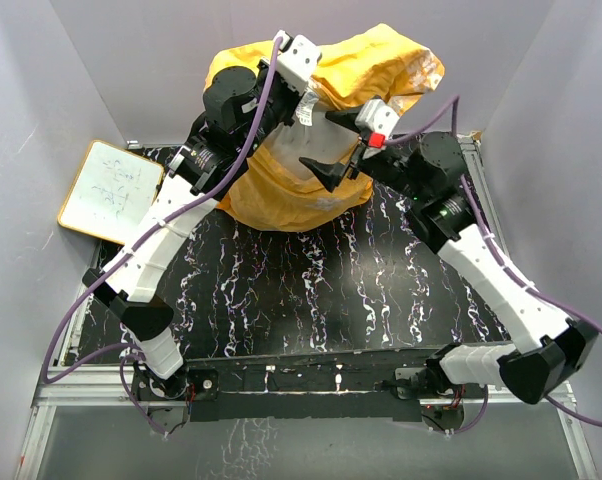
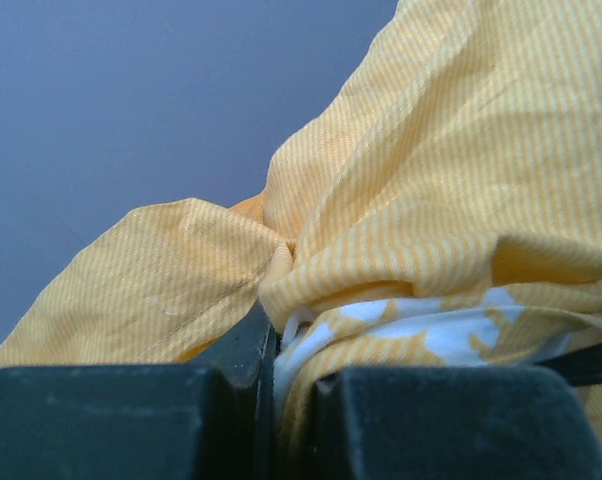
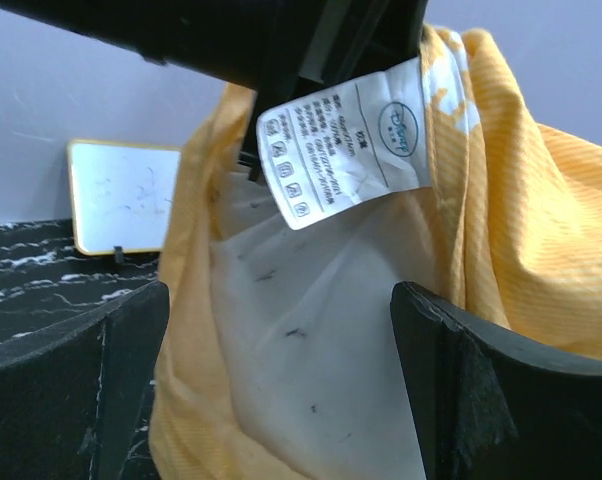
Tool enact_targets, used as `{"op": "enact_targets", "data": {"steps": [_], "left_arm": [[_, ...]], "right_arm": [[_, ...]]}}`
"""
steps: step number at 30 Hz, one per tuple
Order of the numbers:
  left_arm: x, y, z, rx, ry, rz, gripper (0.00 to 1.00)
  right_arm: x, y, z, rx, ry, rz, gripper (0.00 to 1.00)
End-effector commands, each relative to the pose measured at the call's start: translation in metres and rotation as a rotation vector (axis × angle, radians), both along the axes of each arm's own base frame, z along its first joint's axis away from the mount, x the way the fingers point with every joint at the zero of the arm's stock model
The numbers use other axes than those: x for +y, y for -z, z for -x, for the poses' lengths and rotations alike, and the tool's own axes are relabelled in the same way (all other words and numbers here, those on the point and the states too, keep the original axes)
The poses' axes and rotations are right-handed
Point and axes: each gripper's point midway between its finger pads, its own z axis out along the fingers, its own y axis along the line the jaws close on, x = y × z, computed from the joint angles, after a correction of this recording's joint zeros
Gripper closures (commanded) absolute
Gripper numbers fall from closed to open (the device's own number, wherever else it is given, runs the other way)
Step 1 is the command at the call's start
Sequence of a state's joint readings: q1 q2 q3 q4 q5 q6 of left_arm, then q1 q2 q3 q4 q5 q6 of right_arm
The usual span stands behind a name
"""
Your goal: Remove the pillowcase from the pillow
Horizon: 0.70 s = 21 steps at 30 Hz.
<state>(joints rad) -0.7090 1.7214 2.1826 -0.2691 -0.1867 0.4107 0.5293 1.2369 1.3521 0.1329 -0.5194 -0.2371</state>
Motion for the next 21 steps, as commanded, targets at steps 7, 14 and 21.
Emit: {"op": "enact_targets", "data": {"steps": [7, 14, 21], "left_arm": [[0.012, -0.016, 0.015, -0.012, 0.015, 0.013, 1.0], [0.008, -0.016, 0.029, 0.045, 0.072, 0.039, 1.0], [-0.002, -0.028, 0.055, 0.019, 0.211, 0.078, 0.7]], "right_arm": [[-0.022, -0.046, -0.045, -0.256, 0.293, -0.011, 0.02], [-0.003, -0.039, -0.079, -0.308, 0.338, 0.032, 0.01], [0.043, 0.01, -0.093, -0.185, 0.238, 0.096, 0.2]]}}
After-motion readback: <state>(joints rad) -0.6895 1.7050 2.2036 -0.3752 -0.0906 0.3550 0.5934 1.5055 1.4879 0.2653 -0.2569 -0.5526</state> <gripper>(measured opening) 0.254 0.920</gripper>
